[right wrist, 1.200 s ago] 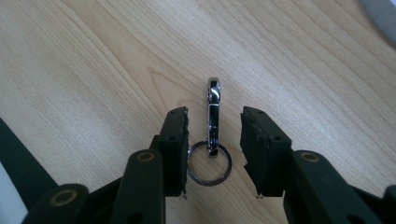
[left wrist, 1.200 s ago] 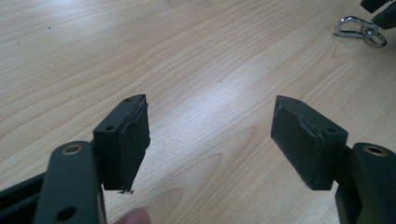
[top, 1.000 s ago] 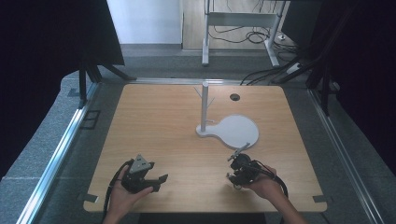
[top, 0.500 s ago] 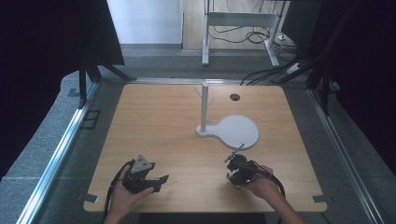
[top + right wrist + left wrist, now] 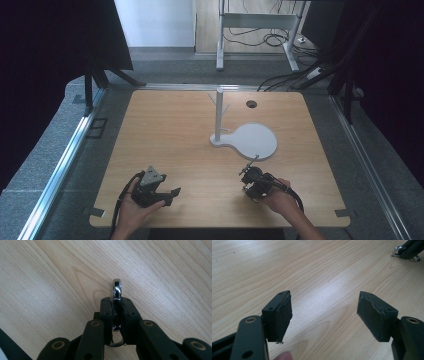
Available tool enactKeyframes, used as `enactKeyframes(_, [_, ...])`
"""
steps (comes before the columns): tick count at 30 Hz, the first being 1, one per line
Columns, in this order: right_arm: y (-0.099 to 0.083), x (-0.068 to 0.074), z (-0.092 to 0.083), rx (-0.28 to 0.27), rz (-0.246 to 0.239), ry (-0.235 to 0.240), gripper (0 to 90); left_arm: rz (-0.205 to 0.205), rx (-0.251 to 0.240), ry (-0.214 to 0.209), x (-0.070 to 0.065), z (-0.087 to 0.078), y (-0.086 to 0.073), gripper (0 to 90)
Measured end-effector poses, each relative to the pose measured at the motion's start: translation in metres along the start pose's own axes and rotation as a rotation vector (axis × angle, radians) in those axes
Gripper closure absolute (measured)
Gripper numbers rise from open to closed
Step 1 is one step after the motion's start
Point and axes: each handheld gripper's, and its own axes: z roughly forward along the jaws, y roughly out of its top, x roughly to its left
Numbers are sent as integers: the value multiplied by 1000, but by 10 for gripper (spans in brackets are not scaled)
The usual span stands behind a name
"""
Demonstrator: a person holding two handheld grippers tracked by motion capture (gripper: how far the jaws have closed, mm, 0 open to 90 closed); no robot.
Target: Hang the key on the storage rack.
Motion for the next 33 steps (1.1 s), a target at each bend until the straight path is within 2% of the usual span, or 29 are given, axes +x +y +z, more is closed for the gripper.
enactKeyframes(11, [-1,1,0,-1,1,3,842,-1,1,0,0,0,0,286])
enactKeyframes(19, [-5,-4,-1,-27,20,9,848,1,8,-1,0,2,-1,286])
enactKeyframes(20, [-7,-6,-2,-44,35,7,848,2,9,1,1,2,-1,286])
enactKeyframes(25, [-9,-8,-7,-72,43,2,848,1,6,1,1,1,-1,286])
enactKeyframes(33, [-15,-13,-26,-147,61,-23,848,2,8,0,0,1,0,286])
